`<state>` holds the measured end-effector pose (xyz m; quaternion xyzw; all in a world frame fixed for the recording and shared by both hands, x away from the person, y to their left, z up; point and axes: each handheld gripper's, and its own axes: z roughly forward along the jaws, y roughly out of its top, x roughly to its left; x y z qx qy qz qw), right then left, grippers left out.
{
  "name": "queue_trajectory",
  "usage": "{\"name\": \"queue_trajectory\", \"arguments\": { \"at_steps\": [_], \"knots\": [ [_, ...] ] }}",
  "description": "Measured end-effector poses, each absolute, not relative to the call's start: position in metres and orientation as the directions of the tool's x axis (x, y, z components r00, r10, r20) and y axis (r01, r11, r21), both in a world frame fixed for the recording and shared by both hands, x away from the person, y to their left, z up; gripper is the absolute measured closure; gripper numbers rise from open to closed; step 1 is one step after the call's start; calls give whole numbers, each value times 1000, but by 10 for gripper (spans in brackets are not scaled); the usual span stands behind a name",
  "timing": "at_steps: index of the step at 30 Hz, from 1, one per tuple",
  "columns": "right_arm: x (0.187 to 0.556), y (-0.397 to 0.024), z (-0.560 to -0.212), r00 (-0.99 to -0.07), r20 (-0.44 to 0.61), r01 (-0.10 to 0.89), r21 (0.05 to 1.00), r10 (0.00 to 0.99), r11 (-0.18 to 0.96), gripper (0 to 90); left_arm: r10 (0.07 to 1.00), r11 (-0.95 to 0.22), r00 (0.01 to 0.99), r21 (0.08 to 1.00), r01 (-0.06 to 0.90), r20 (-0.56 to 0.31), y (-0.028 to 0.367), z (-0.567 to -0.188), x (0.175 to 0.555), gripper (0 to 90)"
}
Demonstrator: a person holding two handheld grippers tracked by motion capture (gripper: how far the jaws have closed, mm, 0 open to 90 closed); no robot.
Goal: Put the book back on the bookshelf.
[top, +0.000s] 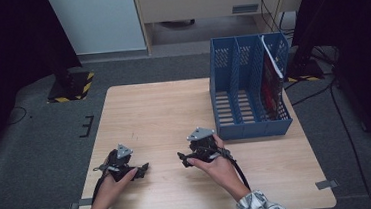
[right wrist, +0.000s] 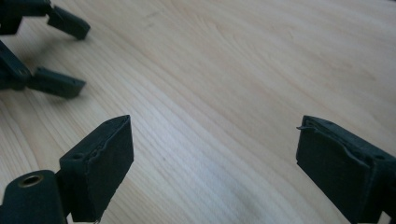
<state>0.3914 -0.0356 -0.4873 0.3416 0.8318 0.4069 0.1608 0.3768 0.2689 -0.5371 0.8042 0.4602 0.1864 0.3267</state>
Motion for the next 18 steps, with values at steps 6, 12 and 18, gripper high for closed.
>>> {"name": "queue_trajectory", "arguments": {
  "at_steps": [6, 12, 18],
  "knots": [
    [391, -35, -502, -710, 42, 471, 771, 703, 429, 143, 862, -363, 507, 697, 618, -1, 269, -537, 377, 0],
    [400, -29, -514, -691, 59, 499, 760, 720, 416, 124, 862, -363, 507, 697, 618, -1, 269, -537, 377, 0],
    [408, -28, -521, -667, 77, 521, 760, 741, 390, 127, 861, -365, 509, 697, 618, -1, 268, -537, 377, 0]
  ]
}}
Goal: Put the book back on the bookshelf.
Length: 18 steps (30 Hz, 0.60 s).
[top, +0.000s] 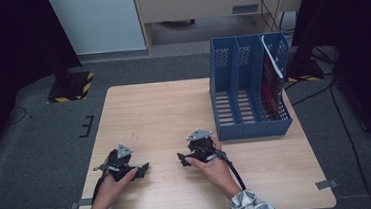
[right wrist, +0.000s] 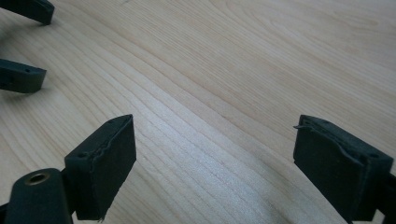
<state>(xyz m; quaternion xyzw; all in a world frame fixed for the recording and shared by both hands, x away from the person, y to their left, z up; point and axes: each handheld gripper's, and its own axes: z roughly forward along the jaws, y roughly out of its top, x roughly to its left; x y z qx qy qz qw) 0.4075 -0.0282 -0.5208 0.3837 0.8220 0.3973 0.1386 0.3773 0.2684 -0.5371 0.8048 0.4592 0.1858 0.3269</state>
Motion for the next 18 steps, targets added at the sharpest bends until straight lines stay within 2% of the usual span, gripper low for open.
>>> {"name": "queue_trajectory", "arguments": {
  "at_steps": [14, 18],
  "knots": [
    [411, -21, -538, -605, 58, 567, 731, 794, 379, 90, 860, -365, 510, 697, 617, -1, 268, -537, 377, 0],
    [409, -15, -539, -602, 5, 558, 719, 799, 415, 81, 860, -365, 510, 697, 617, -1, 268, -537, 378, 0]
  ]
}}
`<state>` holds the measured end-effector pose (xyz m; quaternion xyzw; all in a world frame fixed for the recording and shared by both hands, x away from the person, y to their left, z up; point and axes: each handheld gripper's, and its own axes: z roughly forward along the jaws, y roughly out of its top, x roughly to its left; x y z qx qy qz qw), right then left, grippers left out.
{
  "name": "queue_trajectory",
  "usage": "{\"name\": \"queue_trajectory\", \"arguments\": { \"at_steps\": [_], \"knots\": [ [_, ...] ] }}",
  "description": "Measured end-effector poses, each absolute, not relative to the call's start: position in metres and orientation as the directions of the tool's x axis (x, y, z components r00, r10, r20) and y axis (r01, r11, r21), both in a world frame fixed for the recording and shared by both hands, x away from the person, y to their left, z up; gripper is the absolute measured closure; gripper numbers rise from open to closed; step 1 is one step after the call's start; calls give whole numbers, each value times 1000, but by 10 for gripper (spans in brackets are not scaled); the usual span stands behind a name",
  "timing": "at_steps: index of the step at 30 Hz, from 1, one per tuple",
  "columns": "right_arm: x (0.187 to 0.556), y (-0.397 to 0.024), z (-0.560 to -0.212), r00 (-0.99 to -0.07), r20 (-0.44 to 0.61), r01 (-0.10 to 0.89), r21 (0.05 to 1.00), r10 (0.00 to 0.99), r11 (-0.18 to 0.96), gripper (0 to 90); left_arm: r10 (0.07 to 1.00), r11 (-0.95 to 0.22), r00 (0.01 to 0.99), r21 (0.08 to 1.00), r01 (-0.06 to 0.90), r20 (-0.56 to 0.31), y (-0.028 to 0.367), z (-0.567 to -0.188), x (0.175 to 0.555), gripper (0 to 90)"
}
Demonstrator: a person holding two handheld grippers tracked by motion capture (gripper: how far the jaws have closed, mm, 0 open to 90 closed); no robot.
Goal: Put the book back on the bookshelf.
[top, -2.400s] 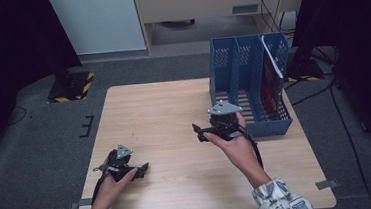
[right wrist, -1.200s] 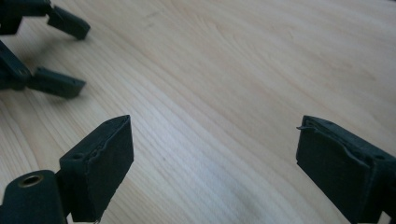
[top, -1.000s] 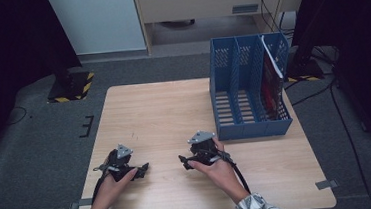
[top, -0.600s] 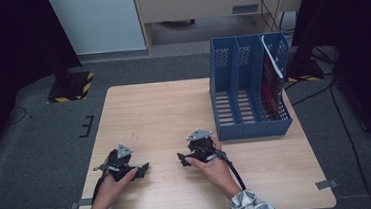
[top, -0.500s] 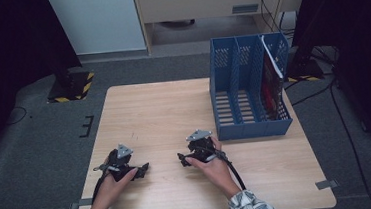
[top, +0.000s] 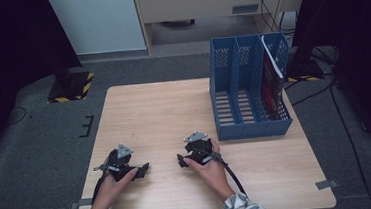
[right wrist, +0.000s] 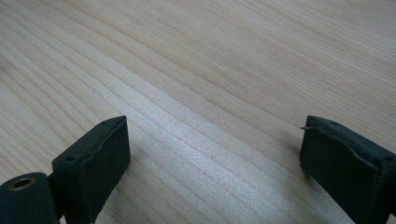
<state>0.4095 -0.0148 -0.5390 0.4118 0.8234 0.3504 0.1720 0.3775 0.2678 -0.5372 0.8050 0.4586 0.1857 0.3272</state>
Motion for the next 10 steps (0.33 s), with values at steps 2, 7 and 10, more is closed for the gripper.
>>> {"name": "queue_trajectory", "arguments": {
  "at_steps": [2, 7, 10],
  "knots": [
    [409, -14, -539, -595, 6, 562, 717, 803, 411, 80, 860, -366, 511, 697, 616, -1, 268, -537, 378, 0],
    [408, -15, -539, -591, 10, 567, 716, 807, 406, 80, 860, -365, 510, 698, 616, -1, 267, -537, 377, 0],
    [407, -19, -539, -559, 9, 582, 717, 829, 385, 77, 859, -367, 511, 697, 616, 1, 267, -537, 377, 0]
  ]
}}
